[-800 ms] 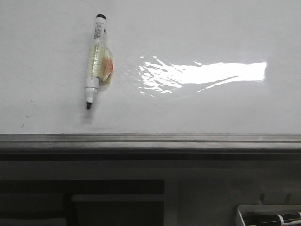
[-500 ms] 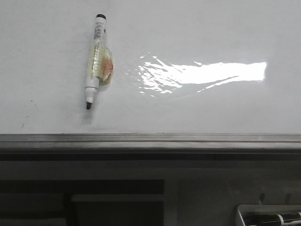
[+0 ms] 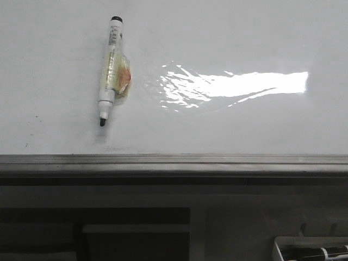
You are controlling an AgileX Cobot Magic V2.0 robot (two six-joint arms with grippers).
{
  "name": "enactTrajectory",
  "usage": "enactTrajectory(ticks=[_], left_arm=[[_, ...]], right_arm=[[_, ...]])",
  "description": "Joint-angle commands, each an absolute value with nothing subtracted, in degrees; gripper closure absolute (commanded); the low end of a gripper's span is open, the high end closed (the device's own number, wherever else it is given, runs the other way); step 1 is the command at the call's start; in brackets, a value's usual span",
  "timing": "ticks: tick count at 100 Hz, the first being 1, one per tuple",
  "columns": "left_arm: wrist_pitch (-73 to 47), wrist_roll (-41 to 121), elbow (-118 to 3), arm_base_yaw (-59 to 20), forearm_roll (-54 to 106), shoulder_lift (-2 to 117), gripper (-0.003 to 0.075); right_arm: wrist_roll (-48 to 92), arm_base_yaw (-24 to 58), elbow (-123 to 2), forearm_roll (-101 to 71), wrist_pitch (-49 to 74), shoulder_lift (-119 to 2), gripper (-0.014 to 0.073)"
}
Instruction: Write number 5 on whiteboard
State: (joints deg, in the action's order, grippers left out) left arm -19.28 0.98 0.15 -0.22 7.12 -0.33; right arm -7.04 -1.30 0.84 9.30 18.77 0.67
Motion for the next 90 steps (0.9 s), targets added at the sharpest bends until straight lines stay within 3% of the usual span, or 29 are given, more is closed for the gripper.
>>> enactTrajectory(ticks=[1,69,90], left_arm=[[-15.3,0.48,1.18,-0.18,7.66,-1.93,0.0741],[-15.3,0.48,1.18,-0.18,7.66,-1.93,0.0741],[-15.3,0.48,1.18,-0.18,7.66,-1.93,0.0741]], right_arm=[[-6.57,-1.39,2.21,9.52,17.82,1.69,0.0655],[-6.57,-1.39,2.21,9.52,17.82,1.69,0.0655],[-6.57,-1.39,2.21,21.66,13.72,1.69,0.0655]])
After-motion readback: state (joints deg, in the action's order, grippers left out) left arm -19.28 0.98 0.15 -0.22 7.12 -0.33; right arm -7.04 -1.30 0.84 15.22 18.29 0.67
